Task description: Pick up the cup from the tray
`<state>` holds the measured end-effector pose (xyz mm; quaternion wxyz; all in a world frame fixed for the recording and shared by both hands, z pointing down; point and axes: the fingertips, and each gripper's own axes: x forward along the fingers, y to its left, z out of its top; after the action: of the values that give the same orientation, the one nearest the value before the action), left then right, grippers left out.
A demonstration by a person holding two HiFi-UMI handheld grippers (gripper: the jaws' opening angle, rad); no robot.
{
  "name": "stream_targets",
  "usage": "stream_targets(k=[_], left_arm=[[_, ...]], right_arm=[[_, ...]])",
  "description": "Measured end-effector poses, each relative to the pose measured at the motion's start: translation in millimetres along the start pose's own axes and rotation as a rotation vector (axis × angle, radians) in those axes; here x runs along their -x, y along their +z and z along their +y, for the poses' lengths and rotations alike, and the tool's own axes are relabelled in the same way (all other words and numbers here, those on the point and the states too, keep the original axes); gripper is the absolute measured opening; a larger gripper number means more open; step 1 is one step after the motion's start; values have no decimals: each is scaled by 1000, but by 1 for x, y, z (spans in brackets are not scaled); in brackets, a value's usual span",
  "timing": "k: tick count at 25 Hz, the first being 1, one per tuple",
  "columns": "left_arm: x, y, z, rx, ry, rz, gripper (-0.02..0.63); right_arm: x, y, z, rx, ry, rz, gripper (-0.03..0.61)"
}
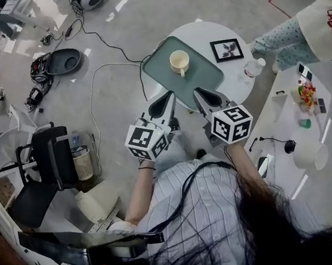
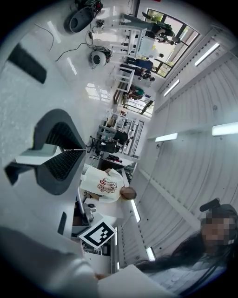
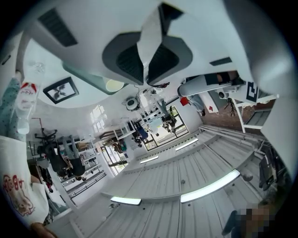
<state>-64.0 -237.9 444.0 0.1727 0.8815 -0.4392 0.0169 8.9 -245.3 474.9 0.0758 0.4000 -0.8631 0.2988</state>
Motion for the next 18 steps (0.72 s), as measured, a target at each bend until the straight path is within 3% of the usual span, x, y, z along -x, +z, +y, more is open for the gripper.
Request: stream_targets(k=[18], left_arm=[[-41, -12, 95, 111, -103, 98, 15]], right_arm=[[-112, -18, -59, -39, -137, 122, 52]])
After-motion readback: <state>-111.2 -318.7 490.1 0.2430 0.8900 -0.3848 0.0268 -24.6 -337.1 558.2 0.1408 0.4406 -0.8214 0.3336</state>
